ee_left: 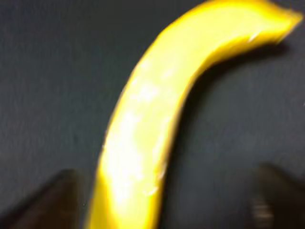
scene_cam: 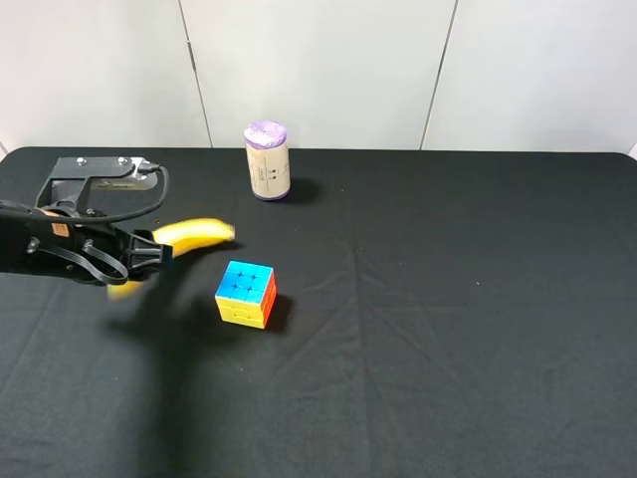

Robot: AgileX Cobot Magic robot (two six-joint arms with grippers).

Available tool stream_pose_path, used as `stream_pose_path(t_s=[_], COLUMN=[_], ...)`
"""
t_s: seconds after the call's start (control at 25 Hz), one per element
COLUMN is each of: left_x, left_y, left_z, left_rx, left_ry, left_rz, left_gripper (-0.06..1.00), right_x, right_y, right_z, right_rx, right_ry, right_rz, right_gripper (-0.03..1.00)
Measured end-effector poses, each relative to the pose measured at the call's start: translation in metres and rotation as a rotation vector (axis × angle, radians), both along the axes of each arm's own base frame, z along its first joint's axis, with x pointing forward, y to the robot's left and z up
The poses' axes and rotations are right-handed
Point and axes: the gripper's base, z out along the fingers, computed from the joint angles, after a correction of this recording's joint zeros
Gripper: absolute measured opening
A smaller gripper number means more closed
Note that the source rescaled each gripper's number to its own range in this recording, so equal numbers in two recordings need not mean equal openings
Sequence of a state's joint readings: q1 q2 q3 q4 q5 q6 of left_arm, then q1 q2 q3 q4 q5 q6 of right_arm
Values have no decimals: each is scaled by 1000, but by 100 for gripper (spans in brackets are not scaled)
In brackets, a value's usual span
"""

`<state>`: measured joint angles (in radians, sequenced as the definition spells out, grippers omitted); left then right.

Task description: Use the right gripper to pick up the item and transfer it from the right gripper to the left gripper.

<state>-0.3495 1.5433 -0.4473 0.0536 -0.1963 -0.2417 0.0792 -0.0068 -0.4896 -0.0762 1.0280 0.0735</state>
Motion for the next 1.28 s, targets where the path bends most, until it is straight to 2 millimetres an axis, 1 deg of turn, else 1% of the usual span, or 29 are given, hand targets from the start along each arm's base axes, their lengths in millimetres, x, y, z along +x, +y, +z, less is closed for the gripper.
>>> stream_pose_path(t_s=[0.04, 0.08, 0.12, 0.2, 0.32, 0.52, 0.64, 0.76, 0.92, 1.04, 1.16, 1.2, 1.28], left_x=[-1, -2, -3, -3, -3, -1, 5, 14, 29, 39, 47, 47, 48], left_y=[0, 1, 1, 1, 1, 1, -1, -5, -9, -10, -12, -12, -12], left_z=[-1, -1, -2, -2, -2, -1, 5, 17, 43, 70, 104, 113, 136], left_rx=[5, 9, 13, 14, 13, 30, 53, 84, 146, 193, 227, 239, 250], left_ry=[14, 25, 35, 38, 37, 27, 73, 151, 263, 342, 411, 442, 447], left_rz=[0, 1, 1, 1, 1, -27, -35, -38, -51, -52, -45, -43, -50], left_gripper=[80, 87, 92, 97, 99, 100, 100, 100, 100, 100, 98, 98, 98], right_x=[0, 0, 0, 0, 0, 0, 0, 0, 0, 0, 0, 0, 0], right_y=[0, 0, 0, 0, 0, 0, 0, 0, 0, 0, 0, 0, 0], right_z=[0, 0, 0, 0, 0, 0, 0, 0, 0, 0, 0, 0, 0], right_rx=[0, 0, 0, 0, 0, 0, 0, 0, 0, 0, 0, 0, 0], right_ry=[0, 0, 0, 0, 0, 0, 0, 0, 0, 0, 0, 0, 0], right_rz=[0, 0, 0, 0, 0, 0, 0, 0, 0, 0, 0, 0, 0], right_gripper=[100, 100, 100, 100, 100, 100, 100, 100, 100, 100, 100, 100, 100])
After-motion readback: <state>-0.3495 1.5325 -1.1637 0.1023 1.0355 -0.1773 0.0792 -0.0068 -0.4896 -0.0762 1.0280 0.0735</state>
